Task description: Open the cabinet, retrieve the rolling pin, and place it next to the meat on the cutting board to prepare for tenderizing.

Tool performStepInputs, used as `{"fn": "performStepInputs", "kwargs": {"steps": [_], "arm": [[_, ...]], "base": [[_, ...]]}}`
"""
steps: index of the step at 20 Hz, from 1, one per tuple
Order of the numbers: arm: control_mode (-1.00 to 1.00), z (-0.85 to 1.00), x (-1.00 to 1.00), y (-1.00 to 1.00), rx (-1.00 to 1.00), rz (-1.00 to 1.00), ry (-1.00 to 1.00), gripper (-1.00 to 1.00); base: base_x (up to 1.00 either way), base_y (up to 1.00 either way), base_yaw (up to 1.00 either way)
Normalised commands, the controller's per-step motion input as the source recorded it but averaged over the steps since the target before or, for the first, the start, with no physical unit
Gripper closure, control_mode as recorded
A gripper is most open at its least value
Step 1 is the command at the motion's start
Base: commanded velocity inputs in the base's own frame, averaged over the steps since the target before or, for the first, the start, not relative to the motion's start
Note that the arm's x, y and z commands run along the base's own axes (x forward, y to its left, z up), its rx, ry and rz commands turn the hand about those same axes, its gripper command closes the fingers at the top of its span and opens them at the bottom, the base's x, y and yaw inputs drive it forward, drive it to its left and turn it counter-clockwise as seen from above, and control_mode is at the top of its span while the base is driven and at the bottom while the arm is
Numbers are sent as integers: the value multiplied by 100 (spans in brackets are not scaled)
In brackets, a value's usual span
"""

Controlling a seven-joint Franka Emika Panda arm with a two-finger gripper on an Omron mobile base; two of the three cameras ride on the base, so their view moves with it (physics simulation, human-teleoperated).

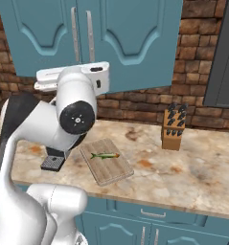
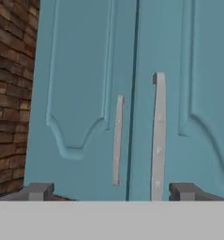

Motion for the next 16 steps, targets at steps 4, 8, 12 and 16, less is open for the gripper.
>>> {"fn": "performStepInputs", "kwargs": {"steps": [4, 8, 12, 16], "arm": [[-100, 0, -73, 68, -17, 0, -9, -100], [-100, 0, -43, 82, -20, 0, -3, -100], [-100, 0, -16, 81, -22, -7, 0, -100], [-100, -3, 19, 44, -17, -20, 10, -100]], "base": [[0, 0, 0], [0, 0, 0], [0, 0, 0], [0, 0, 0]]}}
